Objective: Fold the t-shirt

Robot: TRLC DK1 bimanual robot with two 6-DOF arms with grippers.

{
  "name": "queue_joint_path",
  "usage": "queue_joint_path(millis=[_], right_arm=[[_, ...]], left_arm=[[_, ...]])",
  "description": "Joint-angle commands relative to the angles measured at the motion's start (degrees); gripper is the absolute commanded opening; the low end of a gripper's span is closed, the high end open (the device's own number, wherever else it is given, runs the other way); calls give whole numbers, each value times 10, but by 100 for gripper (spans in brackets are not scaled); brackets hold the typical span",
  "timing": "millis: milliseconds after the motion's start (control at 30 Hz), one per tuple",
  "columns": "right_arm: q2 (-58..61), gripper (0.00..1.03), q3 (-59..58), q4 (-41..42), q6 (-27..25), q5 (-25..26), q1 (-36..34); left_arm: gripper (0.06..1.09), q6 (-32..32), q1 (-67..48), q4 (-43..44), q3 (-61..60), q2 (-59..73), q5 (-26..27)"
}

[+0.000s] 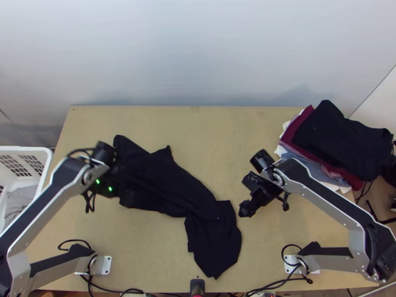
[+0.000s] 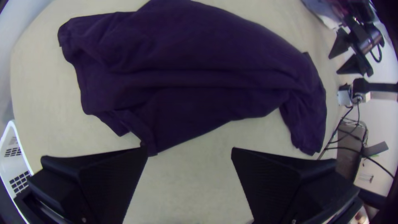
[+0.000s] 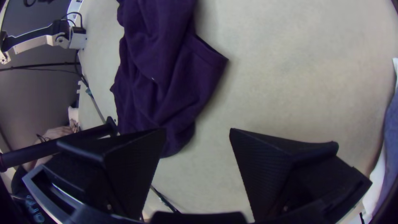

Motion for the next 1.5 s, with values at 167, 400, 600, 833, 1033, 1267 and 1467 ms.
queue_joint_path(millis=[167,400,600,833,1033,1267,1467], right_arm=[[61,61,-41,90,9,-41,11],[66,61,-37,98,13,-48,15],[68,61,-34,98,18,-61,23],[69,61,-61,98,18,-61,43],[76,61,-85,88,3,-61,51],[73,61,-99,63,-10,-61,75],[77,57,-98,62,-9,-62,99]], left_arm=[[103,4,-140,50,-134,-84,-142],[98,55,-130,121,-195,-109,-172],[98,79,-122,148,-197,-107,-184],[98,100,-117,188,-209,-99,-185],[98,109,-115,204,-211,-93,-185],[98,145,-105,215,-214,-86,-185],[98,167,-108,236,-220,-71,-184]])
